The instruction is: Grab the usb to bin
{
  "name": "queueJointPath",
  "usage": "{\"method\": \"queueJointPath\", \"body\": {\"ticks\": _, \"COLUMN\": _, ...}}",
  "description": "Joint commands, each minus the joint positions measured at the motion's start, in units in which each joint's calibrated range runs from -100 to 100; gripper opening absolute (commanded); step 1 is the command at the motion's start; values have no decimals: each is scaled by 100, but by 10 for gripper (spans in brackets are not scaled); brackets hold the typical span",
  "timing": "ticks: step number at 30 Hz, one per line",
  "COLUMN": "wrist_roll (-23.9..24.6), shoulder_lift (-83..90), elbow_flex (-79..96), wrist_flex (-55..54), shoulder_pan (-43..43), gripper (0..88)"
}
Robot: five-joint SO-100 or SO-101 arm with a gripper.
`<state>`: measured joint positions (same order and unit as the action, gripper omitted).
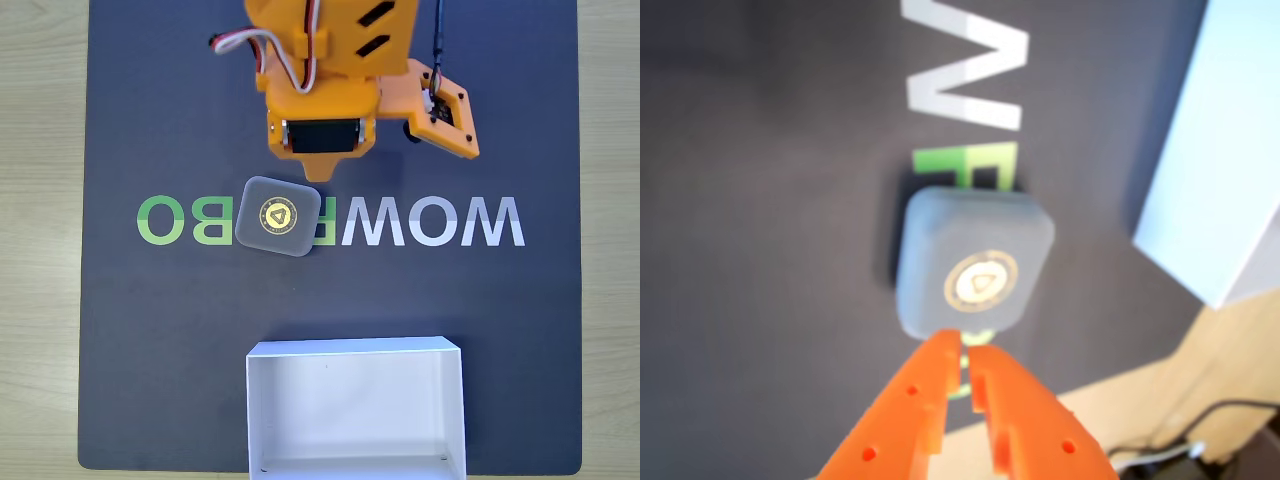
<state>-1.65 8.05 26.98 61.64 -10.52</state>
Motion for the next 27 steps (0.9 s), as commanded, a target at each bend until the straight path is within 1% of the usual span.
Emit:
{"method": "queueJointPath", "body": {"ticks": 1, "wrist_roll": 28, "shoulder_lift": -682, "elbow_flex": -1017, "wrist_flex": 449, "shoulder_pan": -227, "gripper": 10}}
{"method": "queueJointPath", "body": {"ticks": 9, "wrist_roll": -24, "shoulder_lift": -1674, "elbow_flex": -1749, "wrist_flex": 484, "shoulder_pan": -842, "gripper": 11}}
{"method": "queueJointPath", "body": {"ticks": 11, "wrist_roll": -24, "shoulder_lift": -1793, "elbow_flex": -1812, "wrist_flex": 484, "shoulder_pan": -918, "gripper": 26}}
{"method": "queueJointPath", "body": {"ticks": 13, "wrist_roll": -24, "shoulder_lift": -1860, "elbow_flex": -1812, "wrist_flex": 510, "shoulder_pan": -951, "gripper": 78}}
{"method": "queueJointPath", "body": {"ticks": 19, "wrist_roll": -24, "shoulder_lift": -1903, "elbow_flex": -1722, "wrist_flex": 563, "shoulder_pan": -926, "gripper": 309}}
{"method": "queueJointPath", "body": {"ticks": 21, "wrist_roll": -24, "shoulder_lift": -1911, "elbow_flex": -1704, "wrist_flex": 606, "shoulder_pan": -884, "gripper": 374}}
{"method": "queueJointPath", "body": {"ticks": 24, "wrist_roll": -24, "shoulder_lift": -1937, "elbow_flex": -1704, "wrist_flex": 886, "shoulder_pan": -741, "gripper": 441}}
{"method": "queueJointPath", "body": {"ticks": 27, "wrist_roll": 28, "shoulder_lift": -2149, "elbow_flex": -1704, "wrist_flex": 1209, "shoulder_pan": -581, "gripper": 478}}
